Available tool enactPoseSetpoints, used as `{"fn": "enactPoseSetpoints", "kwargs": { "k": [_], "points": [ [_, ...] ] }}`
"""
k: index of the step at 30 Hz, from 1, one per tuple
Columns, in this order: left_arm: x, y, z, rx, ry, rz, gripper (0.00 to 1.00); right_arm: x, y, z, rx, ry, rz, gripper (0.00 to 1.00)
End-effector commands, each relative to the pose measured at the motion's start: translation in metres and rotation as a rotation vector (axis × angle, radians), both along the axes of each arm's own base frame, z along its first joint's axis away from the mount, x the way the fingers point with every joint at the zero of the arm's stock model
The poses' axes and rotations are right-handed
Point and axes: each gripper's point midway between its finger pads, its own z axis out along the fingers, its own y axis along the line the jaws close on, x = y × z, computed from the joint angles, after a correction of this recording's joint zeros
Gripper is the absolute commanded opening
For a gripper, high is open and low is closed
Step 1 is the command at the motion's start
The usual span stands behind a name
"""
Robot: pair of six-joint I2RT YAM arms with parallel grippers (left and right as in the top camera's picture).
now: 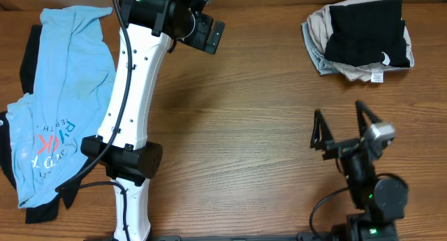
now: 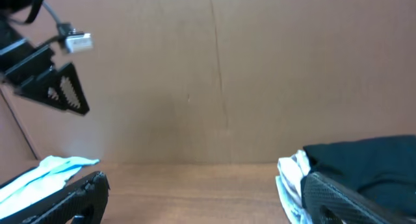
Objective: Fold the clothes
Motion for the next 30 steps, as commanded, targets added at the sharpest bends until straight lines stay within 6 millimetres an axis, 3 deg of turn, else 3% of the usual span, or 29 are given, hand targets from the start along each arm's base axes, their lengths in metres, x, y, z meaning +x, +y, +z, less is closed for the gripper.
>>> {"fn": "enactPoseSetpoints", "kwargs": {
  "k": [1, 14, 20, 24, 30],
  "points": [
    [0.000, 0.000, -0.005, 0.016, 0.009, -0.012, 1.00, -0.009, 0.002, -0.016, 0.004, -0.033, 0.010, 1.00],
    [0.000, 0.000, -0.005, 0.016, 0.009, -0.012, 1.00, -0.015, 0.001, -0.069, -0.009, 0.084, 0.010, 1.00],
    [0.000, 0.000, -0.005, 0.016, 0.009, -0.012, 1.00, -0.020, 0.000, -0.109, -0.026, 0.245, 0.006, 1.00],
    [0.000, 0.000, -0.005, 0.015, 0.009, -0.012, 1.00, -0.022, -0.001, -0.095, -0.019, 0.181, 0.003, 1.00],
    [0.000, 0.000, -0.005, 0.016, 0.009, -0.012, 1.00, -0.022, -0.001, -0.097, -0.019, 0.189, 0.003, 1.00]
  ]
}}
